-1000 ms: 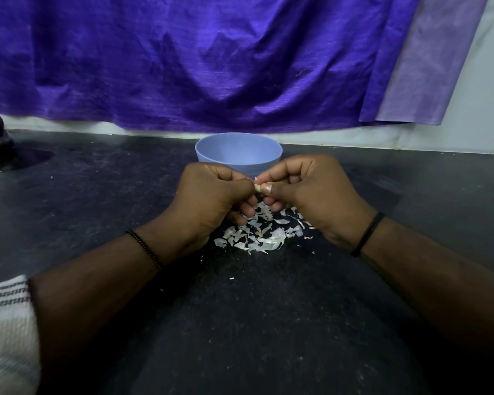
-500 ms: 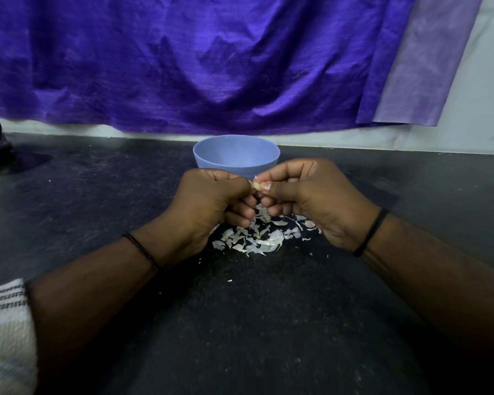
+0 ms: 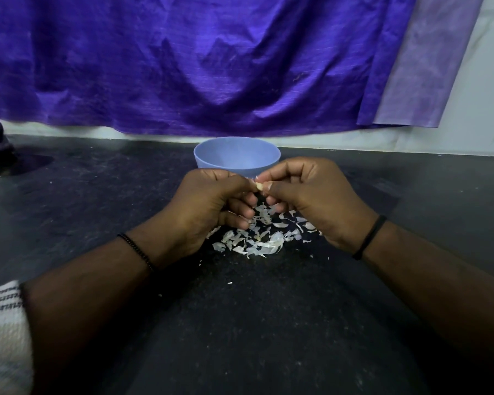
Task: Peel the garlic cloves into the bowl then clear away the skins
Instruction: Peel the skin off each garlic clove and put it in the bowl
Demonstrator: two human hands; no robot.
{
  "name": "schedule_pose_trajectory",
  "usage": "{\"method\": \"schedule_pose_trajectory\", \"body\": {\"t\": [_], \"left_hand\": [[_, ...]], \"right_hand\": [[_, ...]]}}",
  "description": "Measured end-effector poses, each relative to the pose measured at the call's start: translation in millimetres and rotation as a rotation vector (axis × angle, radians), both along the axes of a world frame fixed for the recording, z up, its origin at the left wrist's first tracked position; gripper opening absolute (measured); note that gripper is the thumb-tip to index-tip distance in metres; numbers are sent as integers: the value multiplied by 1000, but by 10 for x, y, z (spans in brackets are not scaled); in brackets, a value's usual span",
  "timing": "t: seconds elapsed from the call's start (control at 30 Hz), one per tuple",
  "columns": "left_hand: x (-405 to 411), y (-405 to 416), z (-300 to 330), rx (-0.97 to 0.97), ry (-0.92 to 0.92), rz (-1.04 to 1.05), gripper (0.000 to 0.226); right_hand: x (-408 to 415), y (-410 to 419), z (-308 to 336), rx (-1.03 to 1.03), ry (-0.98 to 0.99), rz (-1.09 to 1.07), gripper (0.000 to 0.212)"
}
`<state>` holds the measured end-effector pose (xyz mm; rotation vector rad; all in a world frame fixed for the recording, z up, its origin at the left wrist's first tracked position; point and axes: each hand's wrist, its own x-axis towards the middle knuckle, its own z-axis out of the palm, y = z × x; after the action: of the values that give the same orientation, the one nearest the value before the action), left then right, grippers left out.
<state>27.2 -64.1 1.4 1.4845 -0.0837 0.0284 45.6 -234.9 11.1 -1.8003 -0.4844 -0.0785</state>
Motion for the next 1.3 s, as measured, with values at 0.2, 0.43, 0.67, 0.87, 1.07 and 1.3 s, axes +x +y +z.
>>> {"method": "schedule_pose_trajectory", "body": {"t": [0.2,0.43,0.67,0.87,1.07,1.3], "left_hand": [[-23,56,10,219,-80,-33,11],[-47,69,15,361,-132,-82,10],[-33,62,-25,518,-228,0,5],[-46,47,-31,666,-306,64,11],[-39,57,-46,802,-443,97,11],[-6,82,-58,815,-525,108,12]], "right_hand": [[5,-27,42,-198,-39,24,14],[-14,-35,69,-57,119,48,11],[-18,9,20,-13,175,-76,6],[-48,60,2,54,252,-122,6],[-85,98,11,99,331,-131,5],[-81,73,62,92,372,-53,5]]}}
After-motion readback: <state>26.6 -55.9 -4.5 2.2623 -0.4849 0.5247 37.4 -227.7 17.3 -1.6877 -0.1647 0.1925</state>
